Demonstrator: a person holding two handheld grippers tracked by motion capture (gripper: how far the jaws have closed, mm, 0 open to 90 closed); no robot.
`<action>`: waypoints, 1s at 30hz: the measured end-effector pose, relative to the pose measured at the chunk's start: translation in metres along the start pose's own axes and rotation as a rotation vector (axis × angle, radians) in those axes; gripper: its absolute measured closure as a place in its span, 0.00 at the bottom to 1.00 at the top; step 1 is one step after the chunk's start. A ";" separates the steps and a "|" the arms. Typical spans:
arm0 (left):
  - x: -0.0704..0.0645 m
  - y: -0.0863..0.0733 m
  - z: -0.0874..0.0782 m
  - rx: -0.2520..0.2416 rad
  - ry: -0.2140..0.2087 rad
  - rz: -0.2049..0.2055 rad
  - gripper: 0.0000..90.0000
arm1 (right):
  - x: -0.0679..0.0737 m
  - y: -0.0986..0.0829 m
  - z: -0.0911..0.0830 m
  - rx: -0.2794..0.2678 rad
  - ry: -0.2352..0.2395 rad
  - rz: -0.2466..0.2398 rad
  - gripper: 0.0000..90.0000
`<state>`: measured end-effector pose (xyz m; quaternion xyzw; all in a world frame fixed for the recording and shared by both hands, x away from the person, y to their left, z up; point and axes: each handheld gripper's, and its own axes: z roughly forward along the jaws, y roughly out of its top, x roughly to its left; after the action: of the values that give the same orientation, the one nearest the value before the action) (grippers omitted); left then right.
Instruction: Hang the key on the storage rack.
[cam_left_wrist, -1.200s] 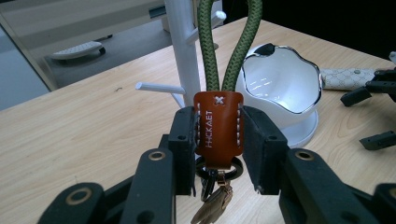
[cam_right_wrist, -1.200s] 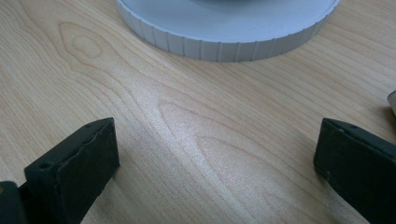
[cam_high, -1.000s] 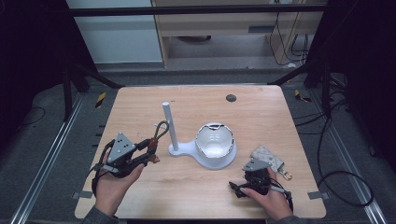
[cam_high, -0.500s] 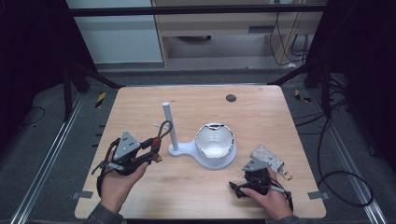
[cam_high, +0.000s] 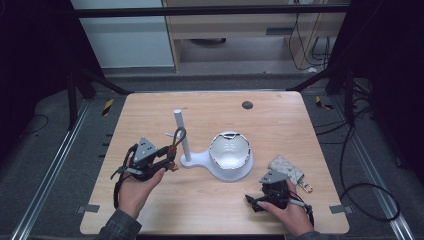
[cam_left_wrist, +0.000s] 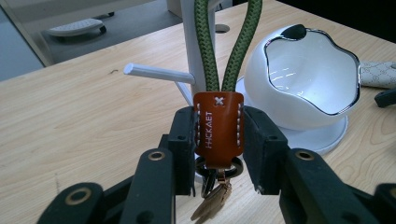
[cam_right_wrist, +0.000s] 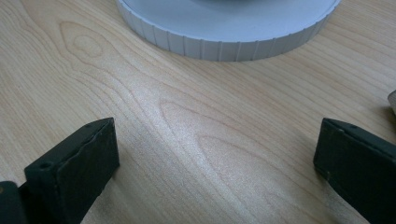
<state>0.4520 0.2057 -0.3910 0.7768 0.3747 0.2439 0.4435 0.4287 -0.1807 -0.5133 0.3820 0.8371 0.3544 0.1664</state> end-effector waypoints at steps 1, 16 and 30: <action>0.000 -0.001 0.002 0.004 0.004 -0.001 0.73 | 0.000 0.000 0.000 -0.002 0.001 0.000 0.00; -0.004 -0.003 0.029 0.022 0.012 0.000 0.73 | 0.000 0.000 0.000 -0.003 0.000 -0.006 0.00; -0.004 -0.002 0.035 0.033 0.004 -0.007 0.69 | 0.000 -0.001 0.000 -0.002 0.000 -0.006 0.00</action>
<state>0.4735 0.1855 -0.4101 0.7823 0.3820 0.2376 0.4308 0.4283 -0.1813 -0.5135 0.3793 0.8379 0.3549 0.1677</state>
